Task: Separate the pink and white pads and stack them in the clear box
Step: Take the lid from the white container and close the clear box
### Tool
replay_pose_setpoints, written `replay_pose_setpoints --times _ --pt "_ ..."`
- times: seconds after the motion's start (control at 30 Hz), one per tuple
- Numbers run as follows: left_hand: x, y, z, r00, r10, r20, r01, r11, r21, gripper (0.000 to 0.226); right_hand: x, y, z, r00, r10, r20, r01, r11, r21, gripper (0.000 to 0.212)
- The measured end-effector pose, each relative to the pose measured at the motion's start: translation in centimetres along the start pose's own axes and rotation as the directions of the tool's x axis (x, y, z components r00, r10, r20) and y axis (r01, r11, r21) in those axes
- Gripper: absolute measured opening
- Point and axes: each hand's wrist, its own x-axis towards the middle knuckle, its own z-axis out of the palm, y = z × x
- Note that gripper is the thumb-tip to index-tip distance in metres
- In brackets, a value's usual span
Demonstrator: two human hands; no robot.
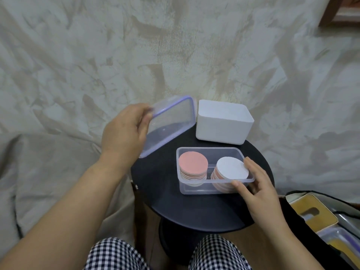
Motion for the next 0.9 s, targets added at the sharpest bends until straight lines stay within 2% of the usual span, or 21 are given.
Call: replay_pose_setpoints --times 0.13,0.17,0.27,0.33,0.37,0.47,0.57,0.63,0.7,0.73,0.83,0.9 --pt "1.4 4.2 -2.0 0.991 0.133 0.01 -0.129 0.973 -0.193 0.029 0.6 -1.9 -0.5 0.996 -0.074 -0.045 0.066 0.986 -0.156 0.066" --pt "1.6 5.2 -2.3 0.983 0.183 0.028 -0.171 0.955 -0.242 0.029 0.9 -2.9 -0.7 0.995 -0.088 -0.042 0.081 0.987 -0.14 0.067" --pt "1.8 7.7 -2.4 0.959 0.268 0.098 -0.21 0.895 -0.393 0.025 1.3 -6.3 -1.2 0.995 -0.102 -0.008 0.101 0.966 0.238 0.071" --pt "1.6 8.7 -1.8 0.964 0.214 0.156 -0.12 0.878 -0.464 0.025 1.5 -7.8 -1.6 0.996 -0.089 -0.026 0.092 0.916 0.39 0.064" --pt "1.5 9.0 -1.4 0.969 0.152 0.193 -0.042 0.877 -0.479 0.024 1.5 -8.3 -1.9 0.997 -0.065 -0.052 0.081 0.899 0.43 0.054" --pt "0.9 8.5 0.1 0.936 -0.095 0.339 0.262 0.832 -0.489 0.025 1.7 -8.4 -2.5 0.997 0.035 -0.071 0.005 0.867 0.498 0.025" --pt "-0.7 6.4 1.4 0.801 -0.32 0.507 0.57 0.666 -0.481 0.023 2.4 -7.7 -3.4 0.986 0.166 -0.016 -0.128 0.814 0.567 0.005" --pt "-2.1 5.7 1.8 0.693 -0.396 0.603 0.713 0.499 -0.492 0.019 3.3 -6.9 -3.8 0.971 0.234 0.046 -0.214 0.774 0.596 0.008" --pt "-3.3 5.5 2.1 0.617 -0.413 0.67 0.786 0.347 -0.511 0.016 4.2 -6.2 -4.1 0.949 0.29 0.126 -0.307 0.747 0.59 0.013" --pt "-3.7 5.5 2.2 0.602 -0.419 0.68 0.798 0.311 -0.516 0.016 4.7 -5.8 -4.2 0.935 0.308 0.176 -0.35 0.728 0.59 0.015" --pt "-4.2 5.2 2.8 0.592 -0.475 0.651 0.802 0.266 -0.535 0.013 5.8 -5.2 -4.6 0.889 0.337 0.31 -0.457 0.695 0.555 0.019" --pt "-4.3 4.6 3.3 0.579 -0.52 0.627 0.809 0.272 -0.521 0.012 6.4 -4.6 -4.7 0.877 0.345 0.336 -0.471 0.756 0.454 0.017"
